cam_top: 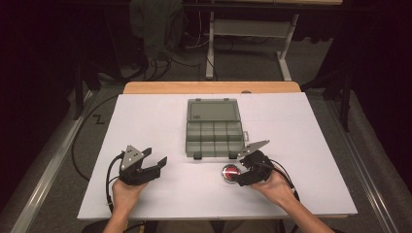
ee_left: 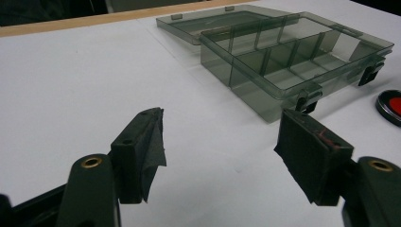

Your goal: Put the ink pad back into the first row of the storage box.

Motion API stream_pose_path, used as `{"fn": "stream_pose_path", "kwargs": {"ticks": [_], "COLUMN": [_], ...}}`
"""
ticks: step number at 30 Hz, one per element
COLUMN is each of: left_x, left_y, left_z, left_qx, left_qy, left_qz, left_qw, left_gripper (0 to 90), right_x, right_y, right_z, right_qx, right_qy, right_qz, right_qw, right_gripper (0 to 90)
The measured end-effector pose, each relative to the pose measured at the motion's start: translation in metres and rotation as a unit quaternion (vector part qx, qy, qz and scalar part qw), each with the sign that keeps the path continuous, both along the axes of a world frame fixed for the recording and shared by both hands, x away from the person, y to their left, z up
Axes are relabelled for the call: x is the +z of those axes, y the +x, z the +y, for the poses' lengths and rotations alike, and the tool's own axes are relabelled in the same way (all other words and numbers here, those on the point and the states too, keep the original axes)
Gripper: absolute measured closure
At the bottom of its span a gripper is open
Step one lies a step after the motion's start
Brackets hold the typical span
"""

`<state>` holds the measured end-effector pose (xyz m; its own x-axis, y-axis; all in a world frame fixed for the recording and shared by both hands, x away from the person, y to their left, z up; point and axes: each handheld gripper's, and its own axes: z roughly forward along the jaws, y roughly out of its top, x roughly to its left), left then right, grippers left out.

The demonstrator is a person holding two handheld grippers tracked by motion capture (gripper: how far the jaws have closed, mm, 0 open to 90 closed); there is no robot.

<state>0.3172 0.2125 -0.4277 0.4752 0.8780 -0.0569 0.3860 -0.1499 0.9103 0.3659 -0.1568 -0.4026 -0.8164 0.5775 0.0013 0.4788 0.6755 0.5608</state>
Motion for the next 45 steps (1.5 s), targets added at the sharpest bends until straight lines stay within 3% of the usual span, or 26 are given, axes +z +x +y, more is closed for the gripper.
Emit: {"fn": "stream_pose_path", "kwargs": {"ticks": [17,45], "left_x": [0.0,0.0], "left_y": [0.0,0.0], "left_z": [0.0,-0.001], "left_qx": [-0.001,-0.005], "left_qy": [0.0,0.002], "left_qz": [0.0,0.0], "left_qw": [1.0,1.0], "left_gripper": [32.8,32.8], "right_x": [-0.006,-0.011], "right_y": [0.004,0.006], "right_z": [0.02,0.036], "right_qx": [0.012,0.018], "right_qy": [-0.036,-0.083], "right_qz": [0.016,0.0], "right_qw": [0.9992,0.9964], "right_gripper": [30.1,28.1]}}
